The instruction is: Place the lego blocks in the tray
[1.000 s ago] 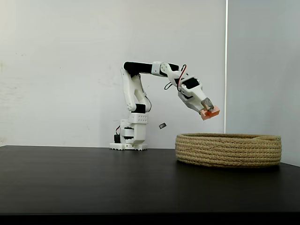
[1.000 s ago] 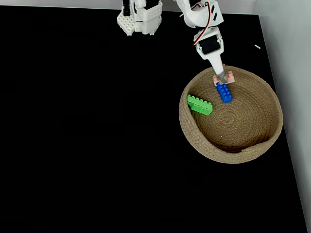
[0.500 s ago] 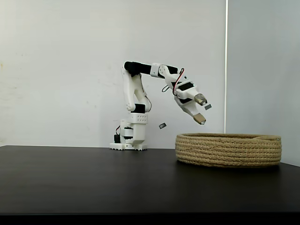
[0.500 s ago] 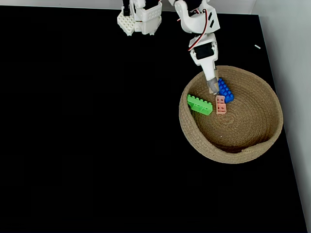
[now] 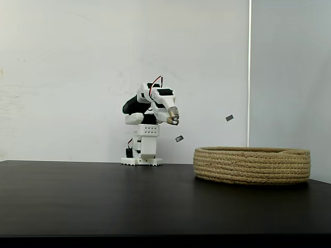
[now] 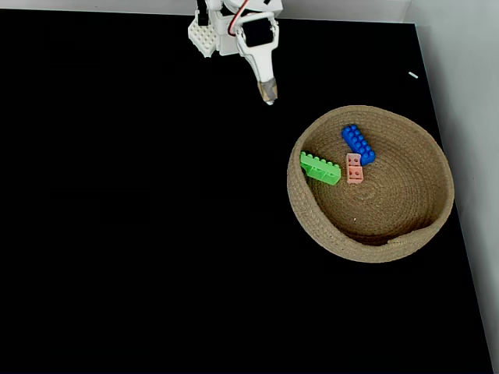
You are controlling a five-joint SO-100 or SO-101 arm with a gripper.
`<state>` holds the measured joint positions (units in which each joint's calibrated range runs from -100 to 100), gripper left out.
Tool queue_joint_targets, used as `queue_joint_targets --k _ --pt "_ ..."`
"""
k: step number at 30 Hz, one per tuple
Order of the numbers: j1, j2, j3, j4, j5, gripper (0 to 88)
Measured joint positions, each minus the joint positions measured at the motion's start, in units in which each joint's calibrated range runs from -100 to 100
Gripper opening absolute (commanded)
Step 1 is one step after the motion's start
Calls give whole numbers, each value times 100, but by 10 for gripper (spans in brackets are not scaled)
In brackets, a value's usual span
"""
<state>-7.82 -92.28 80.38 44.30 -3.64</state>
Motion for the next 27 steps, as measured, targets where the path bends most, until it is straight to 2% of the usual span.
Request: queue_joint_targets --k 8,16,22,27 --pt "855 -594 689 252 361 2" --pt "1067 -594 1847 -674 781 2" --pt "1059 -594 1891 -317 591 2" --pt "855 -594 1891 138 615 2"
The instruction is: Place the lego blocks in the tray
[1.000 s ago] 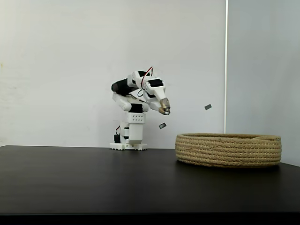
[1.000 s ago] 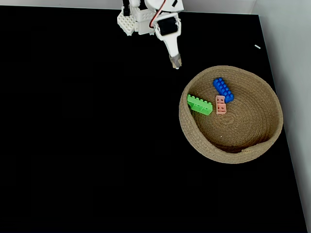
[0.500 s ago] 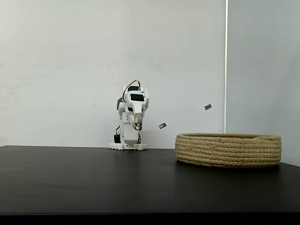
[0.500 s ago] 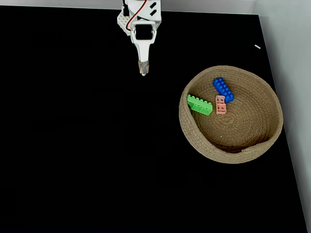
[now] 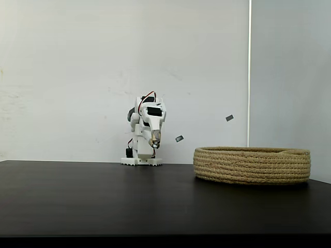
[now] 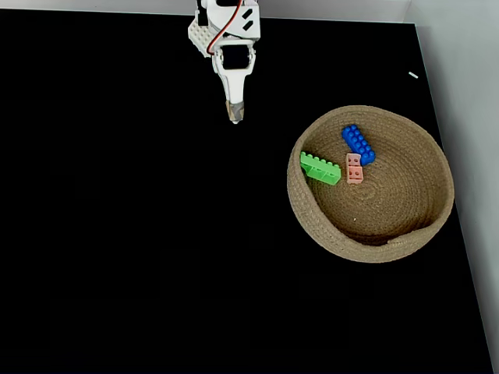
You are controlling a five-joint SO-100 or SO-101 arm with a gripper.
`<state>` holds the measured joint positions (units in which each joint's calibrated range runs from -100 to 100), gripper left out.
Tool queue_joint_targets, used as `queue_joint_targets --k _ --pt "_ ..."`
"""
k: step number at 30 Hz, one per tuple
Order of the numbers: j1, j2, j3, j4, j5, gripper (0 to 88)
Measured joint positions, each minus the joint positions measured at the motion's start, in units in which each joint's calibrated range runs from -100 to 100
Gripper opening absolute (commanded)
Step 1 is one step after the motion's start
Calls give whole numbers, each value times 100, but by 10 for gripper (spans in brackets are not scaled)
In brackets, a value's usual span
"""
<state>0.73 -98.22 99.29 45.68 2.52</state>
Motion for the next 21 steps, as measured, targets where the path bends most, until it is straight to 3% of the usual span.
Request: queue_joint_targets --k 21 --pt "-8 0 0 114 -142 3"
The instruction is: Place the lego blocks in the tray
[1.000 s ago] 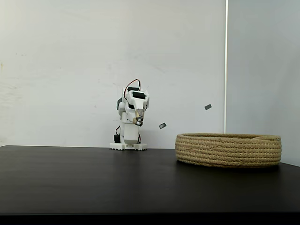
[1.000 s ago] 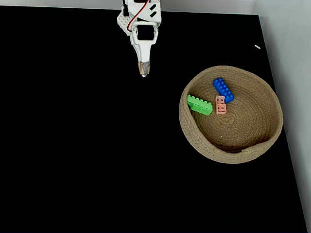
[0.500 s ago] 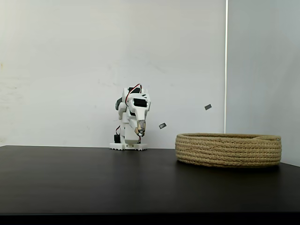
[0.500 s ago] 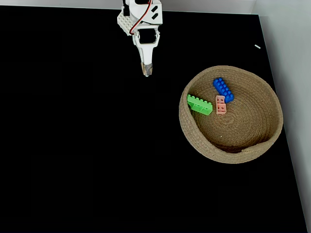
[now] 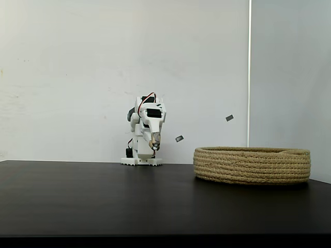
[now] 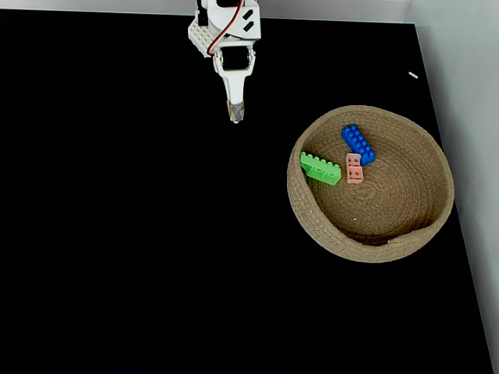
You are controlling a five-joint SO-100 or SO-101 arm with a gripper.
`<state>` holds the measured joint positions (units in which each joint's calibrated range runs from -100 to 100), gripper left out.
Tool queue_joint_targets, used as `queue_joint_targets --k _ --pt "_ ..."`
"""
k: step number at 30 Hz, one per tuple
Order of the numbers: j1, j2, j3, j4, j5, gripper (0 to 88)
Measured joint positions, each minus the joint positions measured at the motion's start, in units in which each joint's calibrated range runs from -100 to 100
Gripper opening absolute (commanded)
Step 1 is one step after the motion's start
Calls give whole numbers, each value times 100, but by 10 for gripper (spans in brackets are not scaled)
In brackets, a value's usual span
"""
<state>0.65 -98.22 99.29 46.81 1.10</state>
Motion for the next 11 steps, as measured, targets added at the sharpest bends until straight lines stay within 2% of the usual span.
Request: queue_joint_targets --k 11 --pt "130 0 0 0 -49 3"
